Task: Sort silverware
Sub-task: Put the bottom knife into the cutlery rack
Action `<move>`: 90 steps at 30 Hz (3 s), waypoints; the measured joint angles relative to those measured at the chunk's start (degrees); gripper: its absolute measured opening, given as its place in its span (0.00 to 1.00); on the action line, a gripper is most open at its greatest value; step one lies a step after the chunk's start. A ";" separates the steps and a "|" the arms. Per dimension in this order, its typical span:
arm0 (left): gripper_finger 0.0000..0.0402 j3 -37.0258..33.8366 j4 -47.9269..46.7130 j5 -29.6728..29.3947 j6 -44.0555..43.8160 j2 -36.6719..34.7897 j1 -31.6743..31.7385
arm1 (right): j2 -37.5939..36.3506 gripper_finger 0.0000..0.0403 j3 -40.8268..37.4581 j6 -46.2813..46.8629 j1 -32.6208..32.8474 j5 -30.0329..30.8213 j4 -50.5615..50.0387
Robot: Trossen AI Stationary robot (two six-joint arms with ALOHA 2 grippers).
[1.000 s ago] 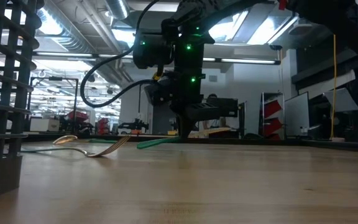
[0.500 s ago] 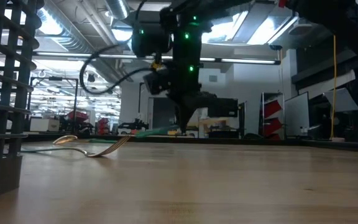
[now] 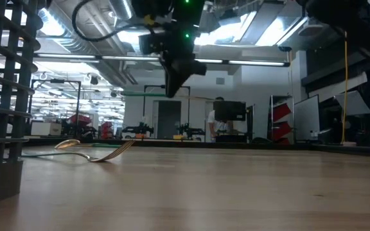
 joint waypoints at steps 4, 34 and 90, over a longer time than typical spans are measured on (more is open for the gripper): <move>0.15 0.00 -1.85 0.28 -6.64 -1.00 0.00 | 0.04 0.10 2.49 -2.35 0.00 0.50 -0.09; 0.35 0.00 -24.36 3.33 -28.30 13.65 0.01 | 0.09 0.10 5.12 -15.35 1.47 4.90 4.81; 0.37 -0.02 1.50 34.72 -10.89 28.08 28.99 | 0.15 0.10 5.07 -15.62 9.75 23.50 2.40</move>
